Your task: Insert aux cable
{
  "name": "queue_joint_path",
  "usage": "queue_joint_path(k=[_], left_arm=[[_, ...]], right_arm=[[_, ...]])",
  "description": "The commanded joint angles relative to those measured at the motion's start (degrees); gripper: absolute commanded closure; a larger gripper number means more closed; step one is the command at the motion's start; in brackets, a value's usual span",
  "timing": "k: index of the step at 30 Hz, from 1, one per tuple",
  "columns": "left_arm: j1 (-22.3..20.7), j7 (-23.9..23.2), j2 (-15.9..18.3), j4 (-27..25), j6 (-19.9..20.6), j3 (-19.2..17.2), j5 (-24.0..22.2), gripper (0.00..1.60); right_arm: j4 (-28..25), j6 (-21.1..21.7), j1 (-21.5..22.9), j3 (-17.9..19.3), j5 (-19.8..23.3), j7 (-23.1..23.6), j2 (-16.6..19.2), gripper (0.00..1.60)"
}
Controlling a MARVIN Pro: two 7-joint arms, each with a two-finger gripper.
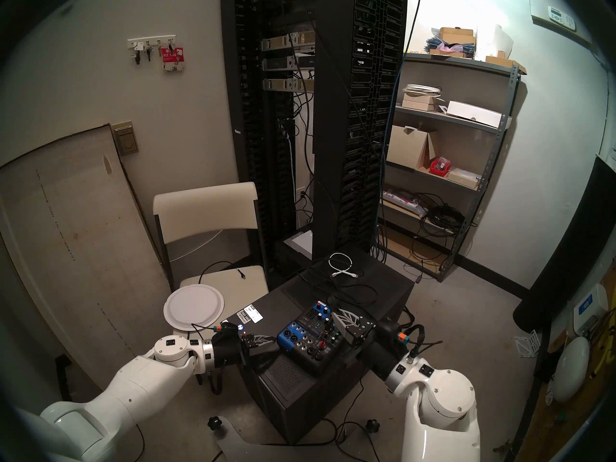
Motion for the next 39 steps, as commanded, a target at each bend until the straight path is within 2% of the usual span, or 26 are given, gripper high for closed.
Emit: queue_joint_path(k=[1,5,10,12,15,19,25,27,32,33,34,39], left_arm=[[0.8,1.7,1.4,-2.1,-0.4,-1.6,-0.4,1.60],[1.3,2.2,3.4,-3.2,-1.3,-3.2,-0.7,1.60],[3.2,0.5,5.7,-9.7,-2.3,-5.3,-2.4,1.60],[3.0,-0.6,5.5,-9.7,-3.1,-5.2,-2.7,1.60],[4.0,-3.0,5.0,-13.2,-3.4,-5.2,-4.1,1.60],[5.0,-3.9,4.3,-15.2,-3.1,-4.9,-4.9,1.60],[7.4,-2.0,4.1,-20.8,-1.4,-4.0,-4.1,1.60],[7.3,-1.9,3.7,-20.9,-1.5,-3.7,-3.9,1.60],[8.8,0.3,4.6,-25.6,0.8,-2.6,-2.6,1.59],[9.0,0.7,4.7,-26.2,1.2,-2.4,-2.6,1.49],[9.2,1.1,4.7,-26.5,1.4,-2.3,-2.5,1.49],[8.9,1.4,4.4,-27.9,2.4,-1.7,-2.2,1.27]], right_arm=[[-1.5,-0.4,0.7,-0.7,0.2,0.6,0.3,1.60],[-1.8,-0.3,0.6,-1.0,-0.3,0.8,0.4,1.60],[-2.1,-0.1,0.1,-1.4,-0.6,1.6,0.4,1.60],[-2.2,-0.1,0.0,-1.5,-0.7,1.7,0.5,1.60],[-2.1,-0.1,-0.2,-1.9,-1.3,2.2,0.7,1.60],[-2.2,-0.2,-0.3,-2.2,-1.6,2.5,0.8,1.60],[-2.6,0.0,-0.6,-2.7,-2.4,3.2,1.2,1.60],[-2.9,0.0,-0.7,-2.8,-2.9,3.3,1.6,1.60],[-3.1,-0.1,-0.9,-2.7,-3.3,3.8,1.8,1.60],[-3.1,-0.1,-0.9,-2.7,-3.4,3.8,1.8,1.60],[-3.1,-0.1,-0.9,-2.7,-3.4,3.9,1.7,1.60],[-2.9,-0.2,-0.7,-3.1,-3.6,4.0,1.4,1.60]])
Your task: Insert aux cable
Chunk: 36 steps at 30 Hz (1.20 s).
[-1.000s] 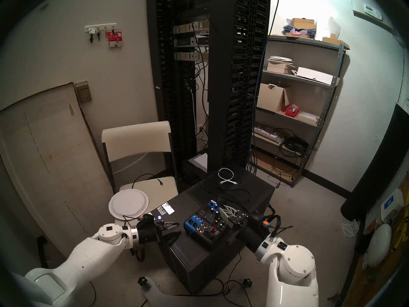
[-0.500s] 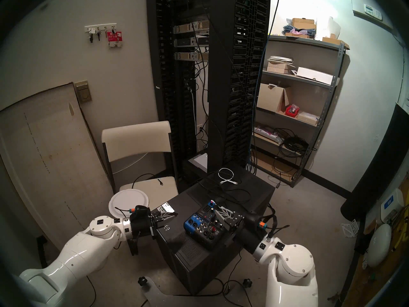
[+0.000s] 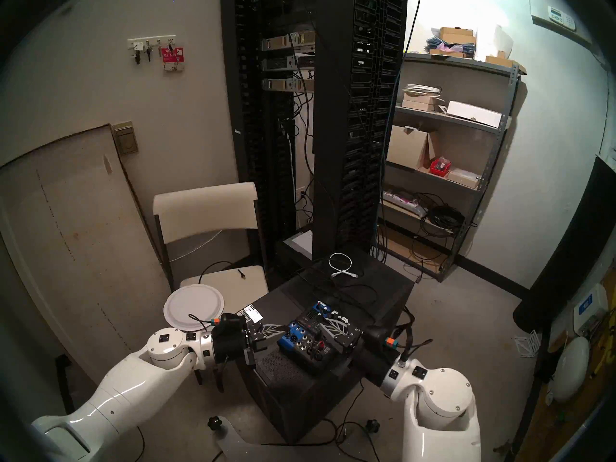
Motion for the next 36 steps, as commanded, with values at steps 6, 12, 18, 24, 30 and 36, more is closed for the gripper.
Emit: queue_joint_path(k=[6,12,18,24,30,36], left_arm=[[0.2,0.3,-0.2,-4.4,1.9,0.7,-0.1,1.11],[0.4,0.1,-0.2,-5.4,2.3,1.3,-0.3,0.99],[0.6,-0.2,-0.1,-6.2,3.2,1.8,-0.2,0.85],[0.8,-0.6,-0.3,-6.3,3.7,2.5,-0.1,0.67],[0.4,-0.8,-0.8,-5.9,3.8,3.3,0.3,0.63],[-0.4,0.0,-1.5,-5.0,3.8,3.6,0.8,0.62]], right_arm=[[-0.8,-0.2,0.8,-0.8,0.2,0.0,-0.6,1.60],[-0.3,-0.2,1.2,-1.2,-0.2,-0.1,-0.8,1.60],[0.1,-0.2,1.5,-1.5,-0.4,-0.3,-0.7,1.60],[0.4,-0.4,1.8,-1.7,-0.4,-0.5,-0.7,1.60],[0.3,-0.3,1.8,-1.8,-0.2,-0.5,-0.7,1.60],[0.3,-0.2,1.8,-1.8,-0.1,-0.4,-0.7,1.60]])
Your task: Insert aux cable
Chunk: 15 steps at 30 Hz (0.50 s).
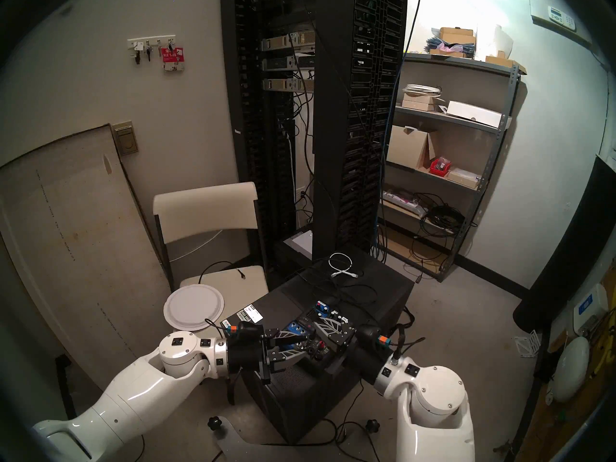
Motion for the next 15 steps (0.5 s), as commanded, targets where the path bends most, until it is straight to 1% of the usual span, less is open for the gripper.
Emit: queue_joint_path(k=[1,5,7,9,15], left_arm=[[-1.3,0.9,-1.2,0.1,-0.5,-0.1,0.4,0.61],[-1.8,1.2,-1.3,0.4,-0.7,-0.1,0.5,0.60],[-1.9,1.5,-1.2,0.3,-0.7,0.1,0.9,0.62],[-1.9,1.4,-1.0,0.0,-0.6,0.0,0.7,0.64],[-1.1,1.7,-0.3,-1.3,-0.4,-0.1,0.4,0.63]], right_arm=[[-1.0,-0.1,0.7,-0.4,0.7,0.5,-0.1,1.60],[-1.1,0.0,0.6,-0.3,0.6,0.6,-0.2,1.60],[-1.2,0.1,0.5,-0.3,0.6,0.6,-0.2,1.60],[-1.2,0.0,0.4,-0.2,0.5,0.6,-0.3,1.60],[-1.3,0.0,0.4,0.0,0.5,0.6,-0.4,1.60]])
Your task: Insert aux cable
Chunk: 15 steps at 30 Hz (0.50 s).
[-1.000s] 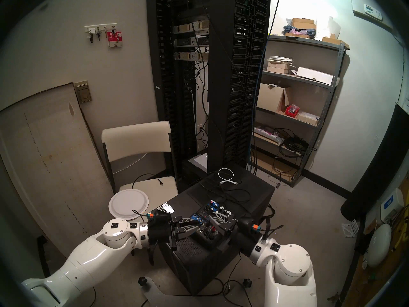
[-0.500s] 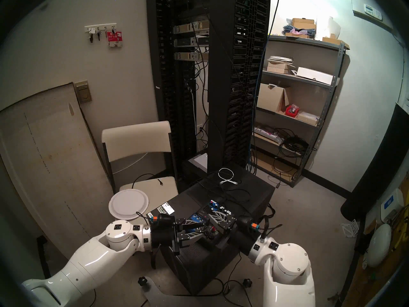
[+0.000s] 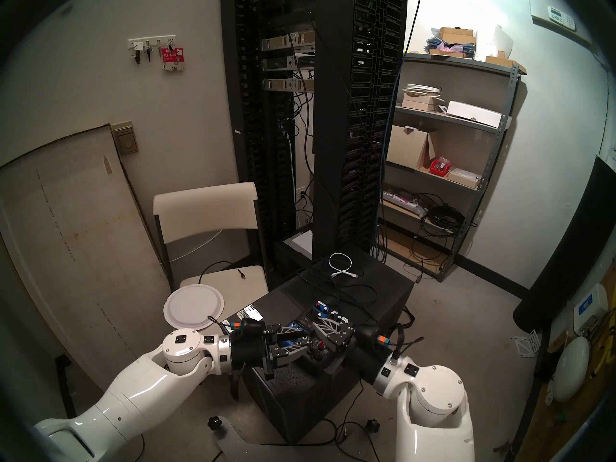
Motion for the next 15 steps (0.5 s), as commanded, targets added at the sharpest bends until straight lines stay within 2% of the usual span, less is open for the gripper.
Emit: queue_joint_path(k=[1,15], left_arm=[[0.2,-0.1,0.4,-2.0,0.1,-0.3,-0.3,0.64],[-1.7,-0.7,-0.5,0.0,-0.2,0.2,-0.1,0.60]], right_arm=[[-1.2,-0.1,0.3,0.1,0.5,-0.1,-0.3,1.60],[-1.3,0.1,0.3,-0.4,0.6,0.3,-0.2,1.60]])
